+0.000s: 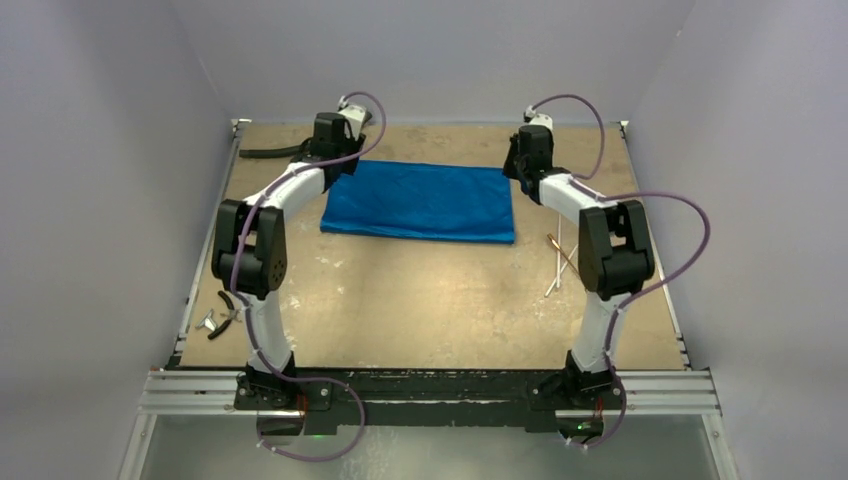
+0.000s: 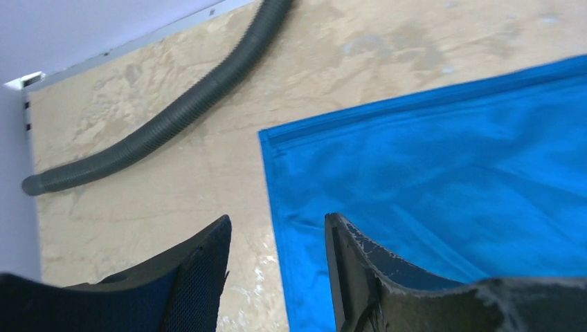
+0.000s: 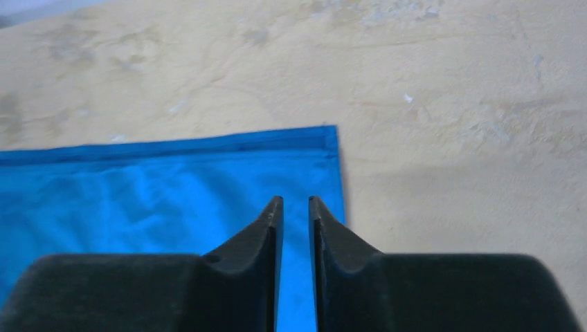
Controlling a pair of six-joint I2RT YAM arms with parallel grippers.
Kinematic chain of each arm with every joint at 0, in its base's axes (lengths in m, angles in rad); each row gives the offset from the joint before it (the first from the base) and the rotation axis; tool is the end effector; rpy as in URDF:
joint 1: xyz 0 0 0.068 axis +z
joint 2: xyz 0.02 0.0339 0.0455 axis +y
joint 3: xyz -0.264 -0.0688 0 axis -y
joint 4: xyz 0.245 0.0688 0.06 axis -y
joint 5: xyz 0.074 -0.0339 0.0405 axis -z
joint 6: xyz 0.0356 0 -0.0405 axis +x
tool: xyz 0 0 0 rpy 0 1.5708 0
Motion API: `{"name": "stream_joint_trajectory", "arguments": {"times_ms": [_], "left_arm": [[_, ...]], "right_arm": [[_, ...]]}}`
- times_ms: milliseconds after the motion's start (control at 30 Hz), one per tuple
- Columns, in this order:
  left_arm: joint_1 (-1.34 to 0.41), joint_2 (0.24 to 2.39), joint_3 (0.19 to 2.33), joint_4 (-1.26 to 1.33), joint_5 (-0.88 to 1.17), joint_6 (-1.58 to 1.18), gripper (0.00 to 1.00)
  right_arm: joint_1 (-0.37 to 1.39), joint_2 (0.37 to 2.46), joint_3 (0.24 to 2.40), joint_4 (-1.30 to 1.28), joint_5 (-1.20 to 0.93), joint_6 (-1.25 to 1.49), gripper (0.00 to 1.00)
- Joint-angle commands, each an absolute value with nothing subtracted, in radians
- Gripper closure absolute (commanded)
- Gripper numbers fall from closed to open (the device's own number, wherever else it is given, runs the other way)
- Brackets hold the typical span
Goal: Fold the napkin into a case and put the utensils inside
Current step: Fold and flatten the napkin at the center of the board, then smooth out the rectangle-folded napkin at the center of the board.
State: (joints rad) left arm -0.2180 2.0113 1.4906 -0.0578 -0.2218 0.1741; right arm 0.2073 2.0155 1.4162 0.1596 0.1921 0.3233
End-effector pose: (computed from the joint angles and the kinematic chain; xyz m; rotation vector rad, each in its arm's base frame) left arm 0.4566 -0.0931 0.2230 0.2899 2.1211 0.2125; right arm 0.4597 0.0897 0.2168 0.2382 1.9907 0.1470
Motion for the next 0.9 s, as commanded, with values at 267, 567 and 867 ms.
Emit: {"name": "stream_joint_trajectory", "arguments": {"times_ms": [267, 567, 867], "left_arm": [[-0.252, 1.785, 1.192, -0.275, 0.153, 0.181, 0.49], [-0.252, 1.792, 1.070, -0.174, 0.055, 0.264, 0.53], [-0.251, 1.821, 1.005, -0.126, 0.014, 0.309, 0.54]], "right_arm": [[0.381, 1.684, 0.930, 0.331, -0.106, 0.564, 1.00], [0.331, 1.690, 0.818, 0.336, -0.187, 0.596, 1.00], [0.296, 1.744, 0.764, 0.347, -0.178, 0.580, 1.00]]}}
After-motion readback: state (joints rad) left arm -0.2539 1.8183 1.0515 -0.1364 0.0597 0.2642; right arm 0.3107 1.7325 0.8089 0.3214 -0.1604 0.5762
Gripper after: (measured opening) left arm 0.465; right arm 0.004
